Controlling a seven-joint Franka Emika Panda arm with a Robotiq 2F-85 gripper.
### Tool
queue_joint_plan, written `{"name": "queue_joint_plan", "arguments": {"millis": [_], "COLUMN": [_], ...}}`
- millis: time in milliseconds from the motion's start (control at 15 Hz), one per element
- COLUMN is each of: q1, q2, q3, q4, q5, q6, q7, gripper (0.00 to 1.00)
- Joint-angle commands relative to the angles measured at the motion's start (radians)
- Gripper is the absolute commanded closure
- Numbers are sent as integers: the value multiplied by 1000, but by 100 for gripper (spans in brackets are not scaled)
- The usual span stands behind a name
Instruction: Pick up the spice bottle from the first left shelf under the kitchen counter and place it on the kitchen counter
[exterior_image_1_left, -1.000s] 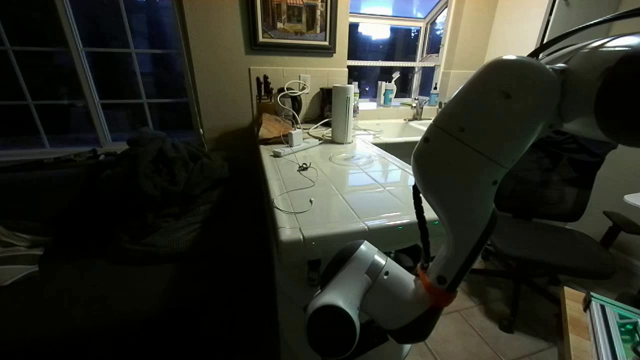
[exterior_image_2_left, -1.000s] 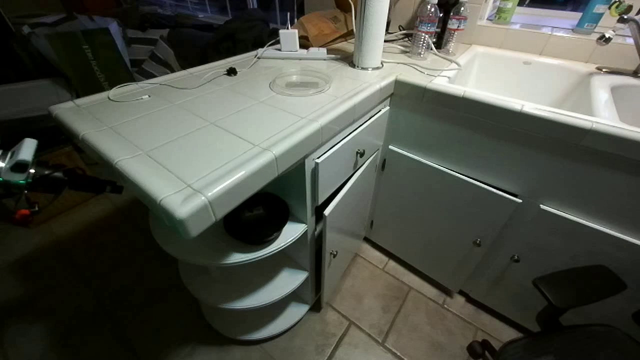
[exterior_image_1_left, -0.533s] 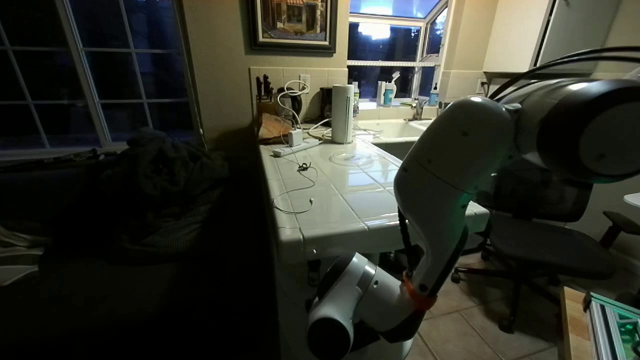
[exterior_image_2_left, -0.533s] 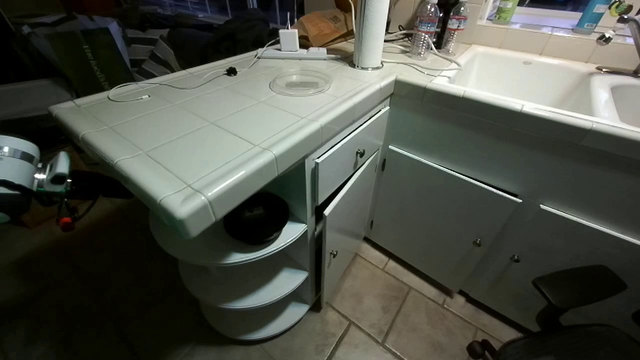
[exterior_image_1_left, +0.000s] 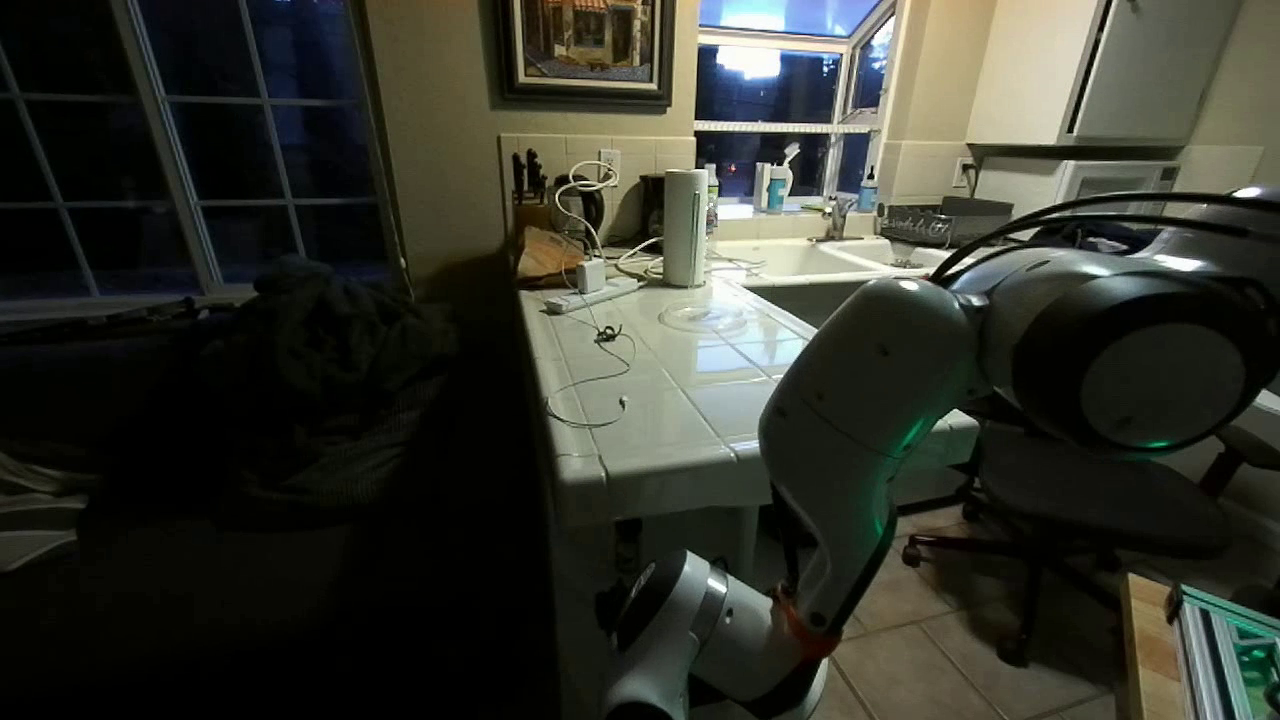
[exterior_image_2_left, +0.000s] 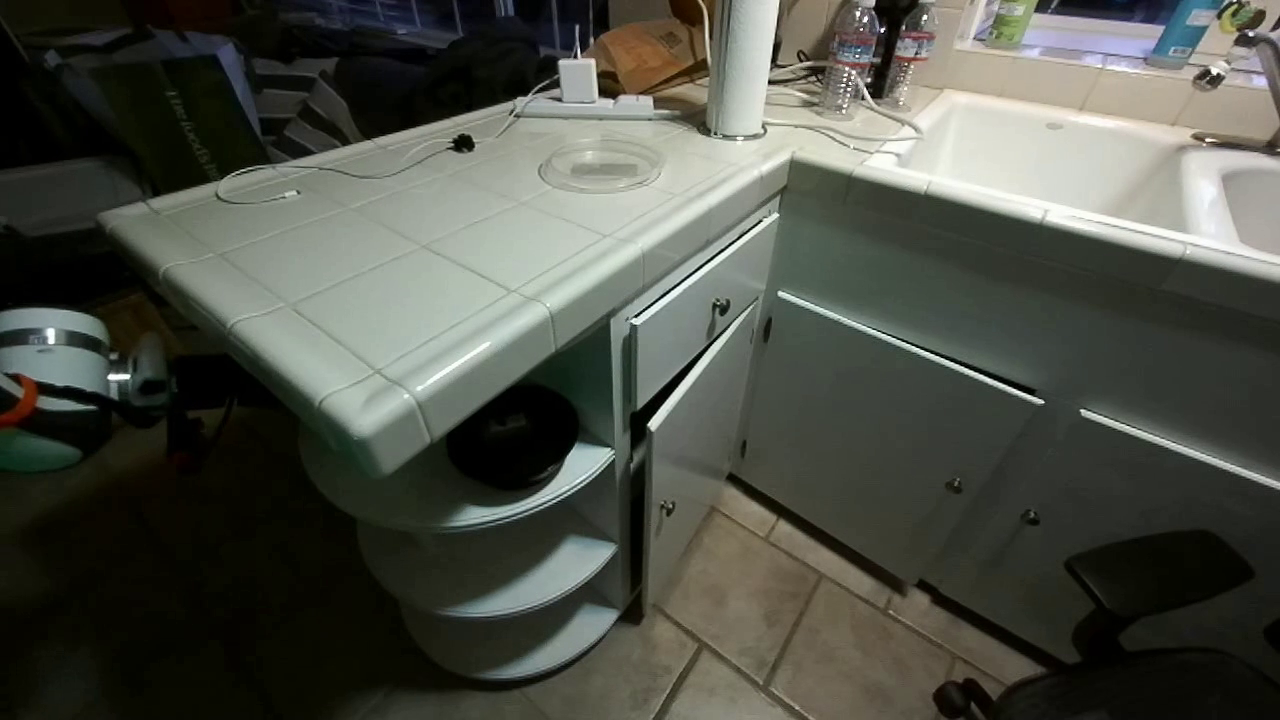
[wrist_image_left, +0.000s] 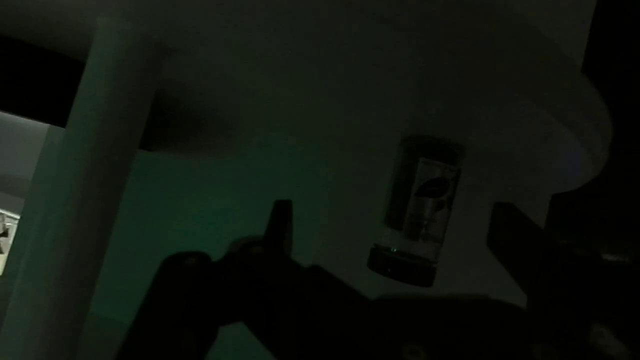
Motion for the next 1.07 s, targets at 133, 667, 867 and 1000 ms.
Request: {"name": "queue_joint_plan", "arguments": {"millis": [133,667,867,1000], "q1": [-23,-77,-88,-93], "q2": [81,115,139,155], "q3": [5,3,3,8], "q4": [85,142,179,201], "q5": [-101,-162,-222,-256], "q6": [-86,-99,-85,-78], "q7": [169,213,204,200], "gripper": [0,0,0,0]}}
